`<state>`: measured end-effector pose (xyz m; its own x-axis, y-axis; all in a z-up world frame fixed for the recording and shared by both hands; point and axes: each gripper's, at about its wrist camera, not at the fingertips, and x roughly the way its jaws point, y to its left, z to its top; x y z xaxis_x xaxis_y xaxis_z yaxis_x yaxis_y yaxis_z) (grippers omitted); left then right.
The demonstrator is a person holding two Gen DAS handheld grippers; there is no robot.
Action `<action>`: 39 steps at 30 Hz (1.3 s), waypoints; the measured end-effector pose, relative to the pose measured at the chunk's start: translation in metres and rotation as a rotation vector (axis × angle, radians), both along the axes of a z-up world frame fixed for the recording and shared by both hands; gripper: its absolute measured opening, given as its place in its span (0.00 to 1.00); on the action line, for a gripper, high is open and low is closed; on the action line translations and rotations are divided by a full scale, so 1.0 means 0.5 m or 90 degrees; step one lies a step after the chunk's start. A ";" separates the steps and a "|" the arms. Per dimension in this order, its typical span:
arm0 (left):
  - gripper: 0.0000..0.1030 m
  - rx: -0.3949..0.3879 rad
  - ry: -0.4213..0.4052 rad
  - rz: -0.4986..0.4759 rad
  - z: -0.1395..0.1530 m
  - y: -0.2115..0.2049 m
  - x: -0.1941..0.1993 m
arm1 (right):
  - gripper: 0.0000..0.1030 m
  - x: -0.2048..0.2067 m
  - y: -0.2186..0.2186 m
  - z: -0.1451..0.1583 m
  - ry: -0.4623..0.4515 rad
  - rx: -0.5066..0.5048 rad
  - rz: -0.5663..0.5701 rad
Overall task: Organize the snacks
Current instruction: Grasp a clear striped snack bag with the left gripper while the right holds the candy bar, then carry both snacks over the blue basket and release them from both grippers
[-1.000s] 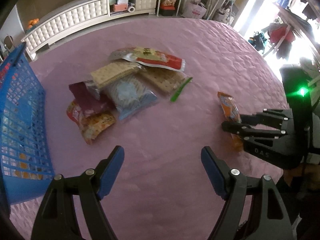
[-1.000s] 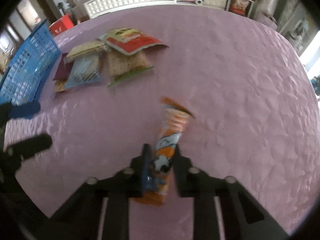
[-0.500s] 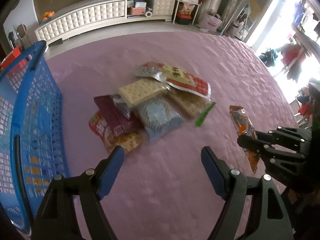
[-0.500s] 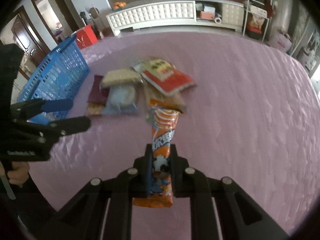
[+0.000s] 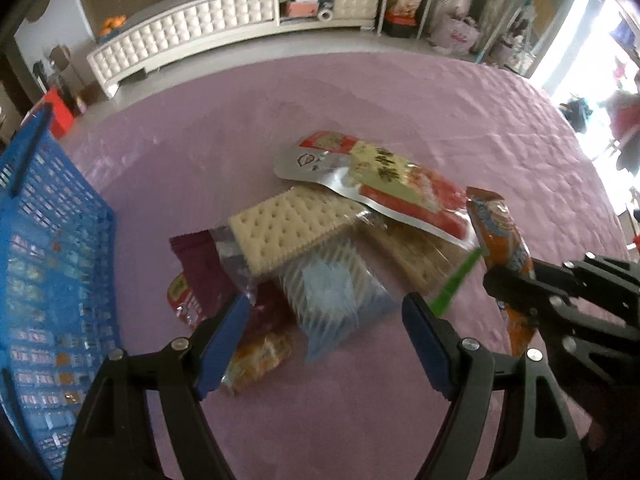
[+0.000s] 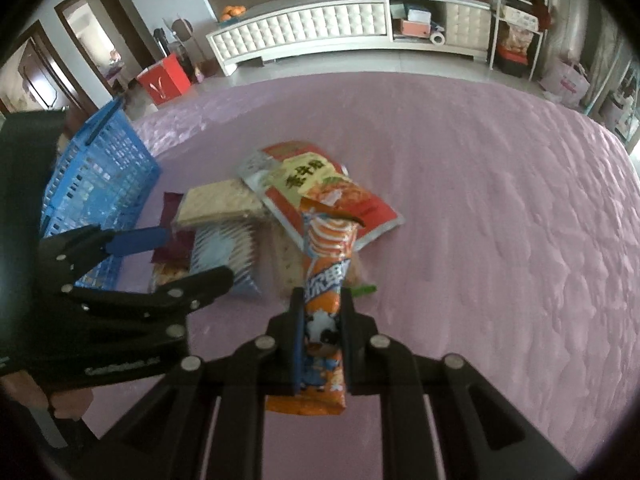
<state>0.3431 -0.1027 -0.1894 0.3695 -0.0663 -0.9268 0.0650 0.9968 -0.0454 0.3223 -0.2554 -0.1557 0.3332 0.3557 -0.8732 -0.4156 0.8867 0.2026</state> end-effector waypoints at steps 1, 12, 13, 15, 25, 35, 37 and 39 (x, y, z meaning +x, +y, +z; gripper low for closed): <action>0.75 0.000 0.005 0.007 -0.007 0.000 0.010 | 0.18 0.006 0.003 -0.004 0.002 -0.006 0.003; 0.75 0.082 0.005 0.010 -0.054 -0.022 0.057 | 0.18 0.034 0.006 -0.027 0.013 -0.002 -0.004; 0.74 0.096 0.005 0.003 -0.056 -0.029 0.054 | 0.18 0.034 0.007 -0.028 0.014 -0.003 -0.004; 0.59 0.105 0.009 -0.011 -0.058 -0.037 0.046 | 0.18 0.030 0.005 -0.028 0.013 -0.004 -0.004; 0.50 0.031 0.021 -0.048 -0.042 -0.027 -0.022 | 0.18 0.005 0.006 -0.013 0.021 -0.004 -0.007; 0.50 0.014 -0.055 -0.069 0.072 -0.010 -0.119 | 0.18 -0.070 0.026 0.059 -0.001 0.008 -0.018; 0.50 0.008 -0.071 -0.065 0.095 -0.001 -0.136 | 0.18 -0.089 0.034 0.086 -0.016 0.006 -0.014; 0.50 0.001 -0.088 -0.062 0.120 0.011 -0.161 | 0.18 -0.105 0.043 0.105 -0.028 0.006 -0.011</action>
<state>0.2628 -0.0974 -0.1292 0.4855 -0.1058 -0.8678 0.1663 0.9857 -0.0272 0.2698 -0.2339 -0.1029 0.3769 0.3578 -0.8543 -0.4094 0.8917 0.1929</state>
